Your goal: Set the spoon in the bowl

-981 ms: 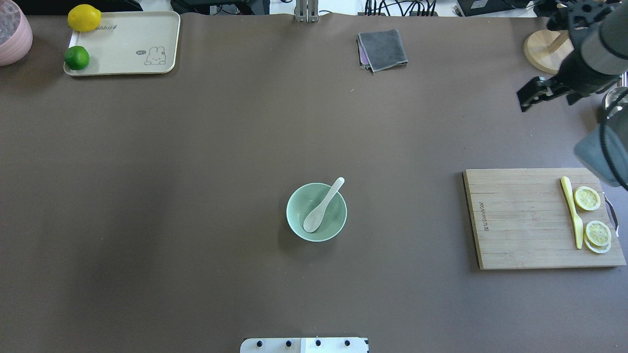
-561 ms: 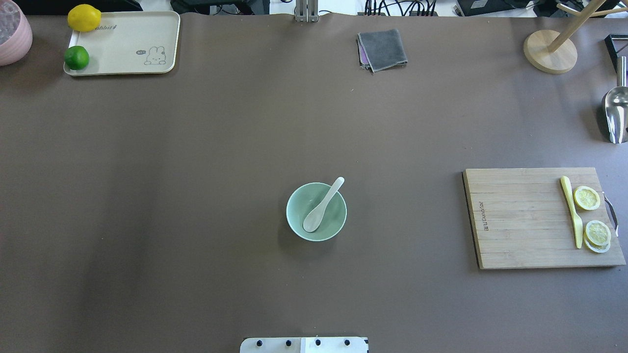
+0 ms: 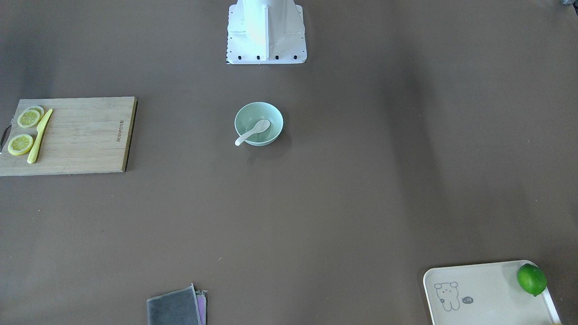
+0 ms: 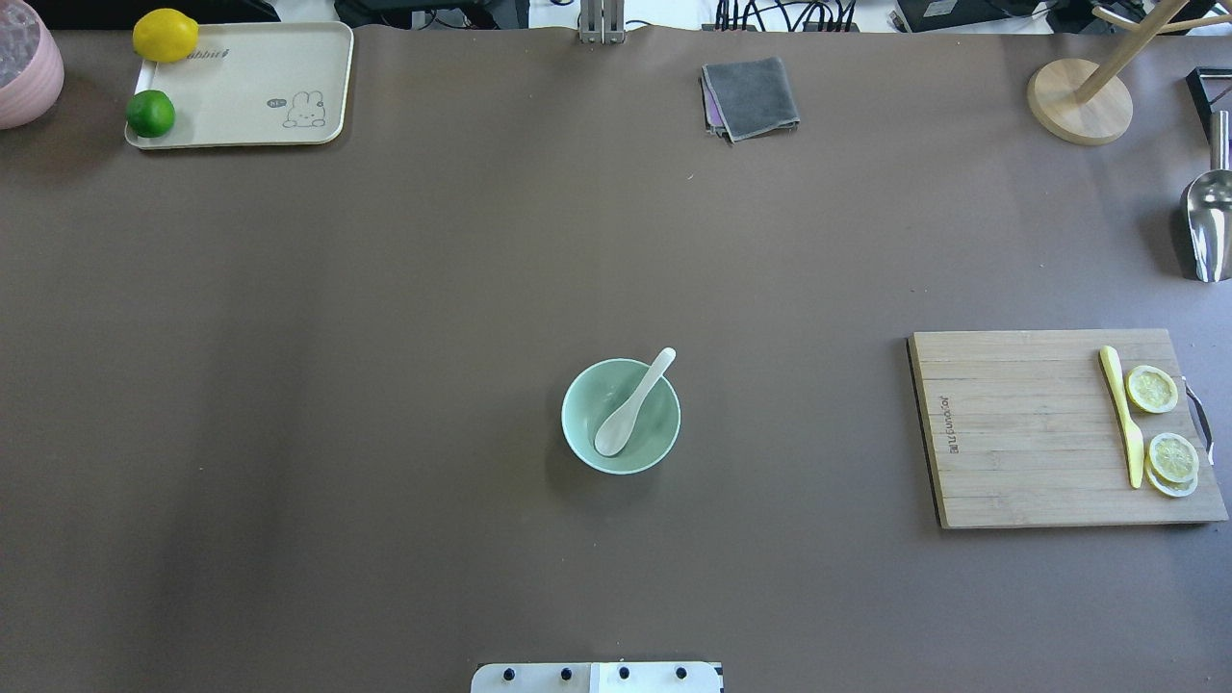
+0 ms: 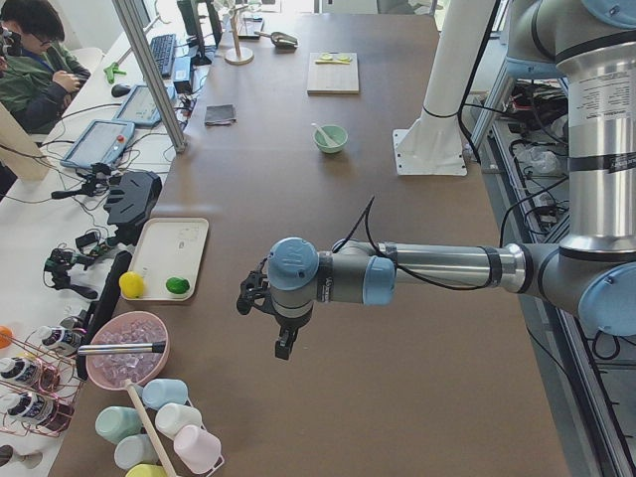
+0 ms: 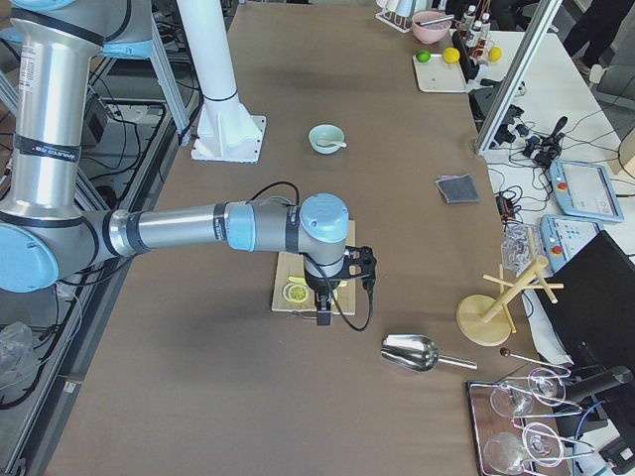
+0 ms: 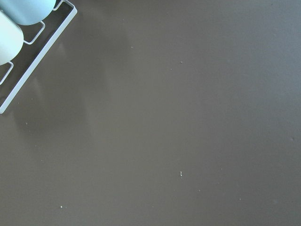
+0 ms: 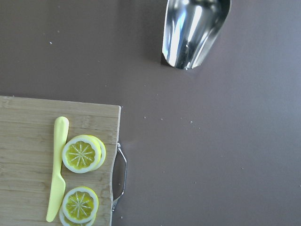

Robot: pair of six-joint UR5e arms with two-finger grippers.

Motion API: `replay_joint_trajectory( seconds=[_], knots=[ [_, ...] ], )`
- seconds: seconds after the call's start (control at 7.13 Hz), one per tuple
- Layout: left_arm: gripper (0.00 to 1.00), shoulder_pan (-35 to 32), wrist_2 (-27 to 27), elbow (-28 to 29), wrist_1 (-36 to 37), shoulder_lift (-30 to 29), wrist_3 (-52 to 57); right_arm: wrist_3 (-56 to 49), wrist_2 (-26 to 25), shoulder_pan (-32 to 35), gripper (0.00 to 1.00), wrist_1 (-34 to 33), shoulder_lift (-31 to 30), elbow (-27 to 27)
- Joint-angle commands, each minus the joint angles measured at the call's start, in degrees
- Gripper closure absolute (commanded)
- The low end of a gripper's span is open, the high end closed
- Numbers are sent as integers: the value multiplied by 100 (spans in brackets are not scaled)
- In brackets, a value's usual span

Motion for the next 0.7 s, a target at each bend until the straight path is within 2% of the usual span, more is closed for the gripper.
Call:
replay_joint_trajectory(
  seconds=[0.0,0.56],
  knots=[
    [2,-10,-5,-242,-27,215,7,-31,15,164,0,9,-283,55],
    [2,-18,4,-419,-45,331,7,-31,243,164,0,9,-389,38]
  ],
)
